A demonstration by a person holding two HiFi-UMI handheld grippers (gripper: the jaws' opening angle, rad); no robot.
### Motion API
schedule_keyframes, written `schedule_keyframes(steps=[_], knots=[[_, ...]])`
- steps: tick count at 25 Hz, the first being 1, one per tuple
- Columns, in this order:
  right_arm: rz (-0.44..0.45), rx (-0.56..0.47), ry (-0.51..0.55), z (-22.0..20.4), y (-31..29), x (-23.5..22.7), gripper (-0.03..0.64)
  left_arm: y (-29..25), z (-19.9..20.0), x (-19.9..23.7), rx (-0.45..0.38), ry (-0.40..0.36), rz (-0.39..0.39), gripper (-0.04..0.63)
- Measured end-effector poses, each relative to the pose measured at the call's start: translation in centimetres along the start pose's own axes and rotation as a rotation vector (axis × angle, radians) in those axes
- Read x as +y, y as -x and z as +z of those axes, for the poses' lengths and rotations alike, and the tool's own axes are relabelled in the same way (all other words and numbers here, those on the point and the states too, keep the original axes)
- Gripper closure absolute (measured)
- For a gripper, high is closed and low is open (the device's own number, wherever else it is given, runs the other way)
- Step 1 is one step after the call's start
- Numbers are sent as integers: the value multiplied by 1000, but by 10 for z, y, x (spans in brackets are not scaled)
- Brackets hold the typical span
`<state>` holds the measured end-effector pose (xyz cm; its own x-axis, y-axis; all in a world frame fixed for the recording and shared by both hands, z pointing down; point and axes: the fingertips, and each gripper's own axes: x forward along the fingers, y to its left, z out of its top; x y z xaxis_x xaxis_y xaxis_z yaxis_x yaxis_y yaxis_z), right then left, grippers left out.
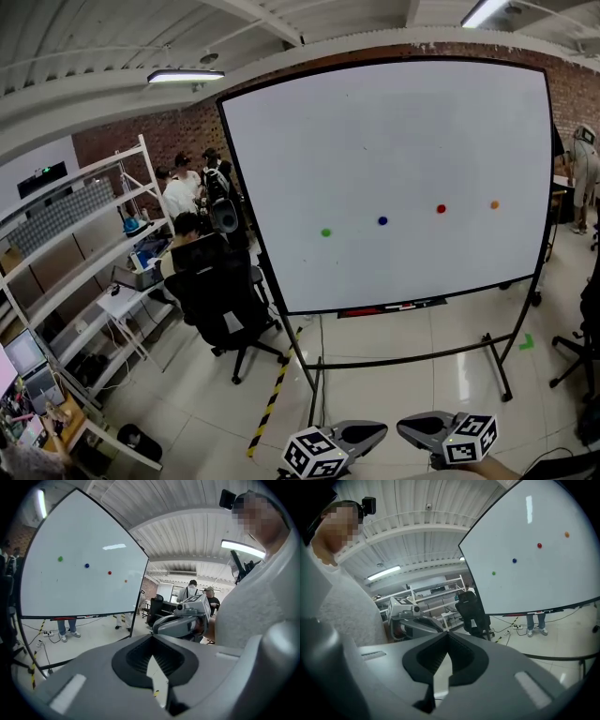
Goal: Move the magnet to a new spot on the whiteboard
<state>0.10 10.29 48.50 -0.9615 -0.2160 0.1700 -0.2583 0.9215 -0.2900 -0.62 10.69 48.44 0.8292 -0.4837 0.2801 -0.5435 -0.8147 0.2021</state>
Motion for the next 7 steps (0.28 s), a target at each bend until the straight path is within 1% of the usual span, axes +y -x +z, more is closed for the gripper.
schedule_keyframes(steps=[3, 7], knots=[[-2, 10, 14, 0, -8, -1, 612, 4, -2, 5, -3, -1, 0, 611], [-4, 14, 14, -2, -16, -2, 612, 10, -13, 13, 5, 22, 9, 610]])
